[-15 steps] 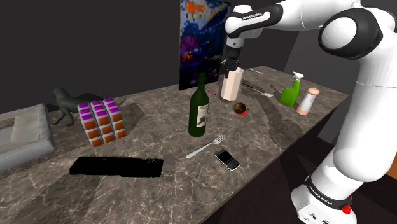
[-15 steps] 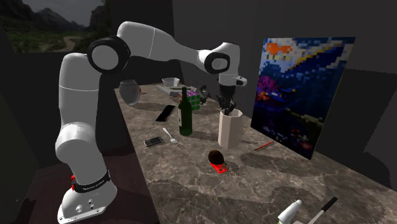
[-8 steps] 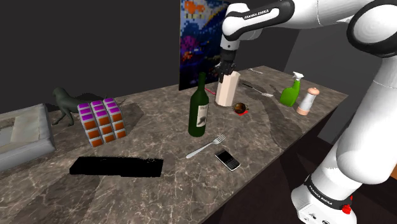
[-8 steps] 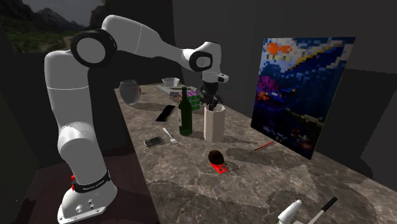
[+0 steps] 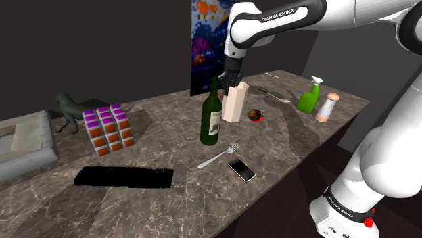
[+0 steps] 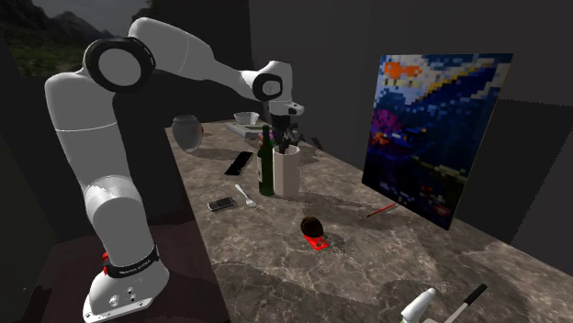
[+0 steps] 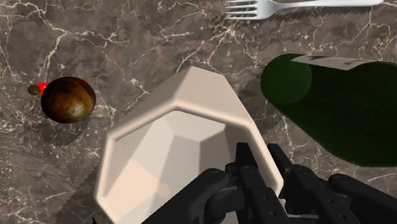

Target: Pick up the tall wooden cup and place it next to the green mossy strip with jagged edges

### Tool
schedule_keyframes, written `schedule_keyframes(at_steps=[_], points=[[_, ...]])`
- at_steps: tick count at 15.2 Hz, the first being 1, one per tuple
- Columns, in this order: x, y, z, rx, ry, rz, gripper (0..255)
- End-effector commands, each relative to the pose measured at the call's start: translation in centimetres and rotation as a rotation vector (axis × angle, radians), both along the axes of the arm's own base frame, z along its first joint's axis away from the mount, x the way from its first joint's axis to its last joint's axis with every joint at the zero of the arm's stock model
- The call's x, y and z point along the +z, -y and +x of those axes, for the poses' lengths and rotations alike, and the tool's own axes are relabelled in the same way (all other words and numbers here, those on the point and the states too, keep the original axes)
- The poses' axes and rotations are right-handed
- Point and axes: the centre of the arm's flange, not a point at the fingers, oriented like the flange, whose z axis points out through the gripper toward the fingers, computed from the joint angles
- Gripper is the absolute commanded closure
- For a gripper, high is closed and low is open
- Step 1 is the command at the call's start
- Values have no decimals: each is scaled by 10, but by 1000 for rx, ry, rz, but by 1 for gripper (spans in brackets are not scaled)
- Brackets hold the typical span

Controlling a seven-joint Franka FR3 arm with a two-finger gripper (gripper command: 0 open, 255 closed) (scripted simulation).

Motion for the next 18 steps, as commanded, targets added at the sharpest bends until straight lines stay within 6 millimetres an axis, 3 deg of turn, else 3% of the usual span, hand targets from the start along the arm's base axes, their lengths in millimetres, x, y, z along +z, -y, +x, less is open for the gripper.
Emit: schedule_keyframes(at_steps=[1,18], points=[[1,-22,-11,-2,1,0,255],[1,-228,-98,-2,1,0,255]])
